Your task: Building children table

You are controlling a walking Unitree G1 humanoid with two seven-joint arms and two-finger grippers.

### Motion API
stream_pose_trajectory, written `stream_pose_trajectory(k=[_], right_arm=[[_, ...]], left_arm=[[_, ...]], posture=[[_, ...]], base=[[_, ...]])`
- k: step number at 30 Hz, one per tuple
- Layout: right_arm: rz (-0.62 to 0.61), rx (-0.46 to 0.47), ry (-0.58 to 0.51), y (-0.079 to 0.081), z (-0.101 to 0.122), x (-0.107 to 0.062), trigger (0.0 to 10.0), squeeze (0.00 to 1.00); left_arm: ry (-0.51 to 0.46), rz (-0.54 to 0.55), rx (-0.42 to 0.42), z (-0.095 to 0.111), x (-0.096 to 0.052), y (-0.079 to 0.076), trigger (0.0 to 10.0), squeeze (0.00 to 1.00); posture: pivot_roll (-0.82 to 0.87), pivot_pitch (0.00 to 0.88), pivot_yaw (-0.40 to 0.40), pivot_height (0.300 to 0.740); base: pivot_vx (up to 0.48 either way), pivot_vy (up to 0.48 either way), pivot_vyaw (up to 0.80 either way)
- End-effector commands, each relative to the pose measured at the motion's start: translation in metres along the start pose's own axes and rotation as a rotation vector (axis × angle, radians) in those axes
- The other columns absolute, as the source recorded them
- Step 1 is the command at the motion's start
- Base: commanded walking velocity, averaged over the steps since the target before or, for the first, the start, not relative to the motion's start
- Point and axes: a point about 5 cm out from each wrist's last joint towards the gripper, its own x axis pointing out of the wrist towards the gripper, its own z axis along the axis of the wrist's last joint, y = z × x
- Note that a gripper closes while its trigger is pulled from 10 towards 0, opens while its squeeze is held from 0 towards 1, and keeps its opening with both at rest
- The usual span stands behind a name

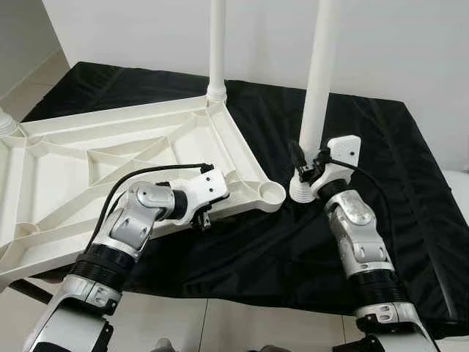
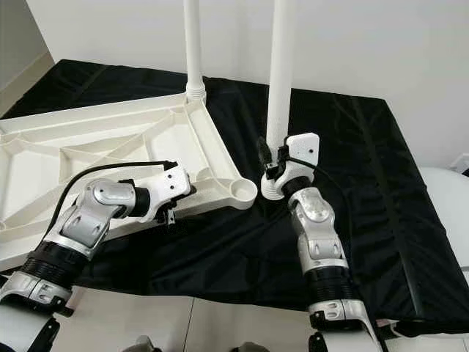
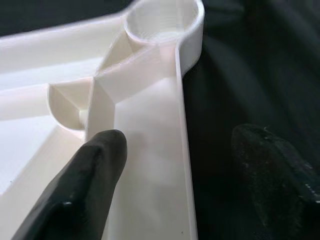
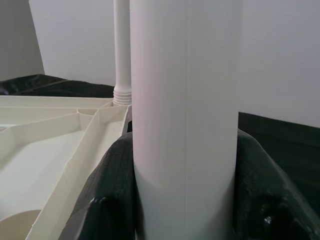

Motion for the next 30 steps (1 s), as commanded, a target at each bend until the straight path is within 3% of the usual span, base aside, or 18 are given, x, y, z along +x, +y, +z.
stream_pose_trajectory(k=[1,7,9,18,25,26,27,28,30], right_arm=[[0.004,0.015,-0.038,-0.005,0.005,0.003,10.0,0.0],[0.079,0.025,-0.067,-0.008,0.012,0.008,10.0,0.0],[0.079,0.025,-0.067,-0.008,0.012,0.008,10.0,0.0],[0.243,0.074,-0.074,-0.008,0.019,0.014,10.0,0.0],[0.446,0.112,-0.061,-0.001,0.02,0.016,10.0,0.0],[0.458,0.108,-0.06,-0.002,0.02,0.017,10.0,0.0],[0.458,0.108,-0.06,-0.002,0.02,0.017,10.0,0.0],[0.467,0.104,-0.059,-0.002,0.02,0.018,10.0,0.0],[0.471,0.103,-0.058,-0.002,0.02,0.019,10.0,0.0]], left_arm=[[-0.037,0.048,-0.013,0.008,-0.004,0.007,10.0,0.0],[-0.174,0.04,-0.127,0.027,-0.012,0.018,10.0,0.0],[-0.174,0.04,-0.127,0.027,-0.012,0.018,10.0,0.0],[-0.276,0.14,-0.152,0.048,-0.018,0.045,10.0,0.0],[-0.433,0.14,-0.17,0.09,-0.015,0.061,10.0,0.0],[-0.452,0.14,-0.173,0.096,-0.015,0.063,10.0,0.45],[-0.452,0.14,-0.173,0.096,-0.015,0.063,10.0,0.45],[-0.467,0.14,-0.178,0.099,-0.015,0.065,10.0,1.0],[-0.484,0.142,-0.179,0.103,-0.016,0.067,10.0,1.0]], posture=[[0.01,0.007,-0.033,0.74],[0.01,0.0,-0.043,0.74],[0.01,0.0,-0.043,0.74],[0.02,0.0,-0.054,0.74],[0.02,0.0,-0.064,0.74],[0.02,0.0,-0.065,0.74],[0.02,0.0,-0.065,0.74],[0.02,0.0,-0.065,0.74],[0.02,0.0,-0.064,0.74]], base=[[0.0,0.0,0.0],[0.0,0.0,0.0],[0.0,0.0,0.0],[0.0,0.0,0.0],[0.0,0.0,0.0],[0.0,0.0,0.0],[0.0,0.0,0.0],[0.0,0.0,0.0],[0.0,0.0,0.0]])
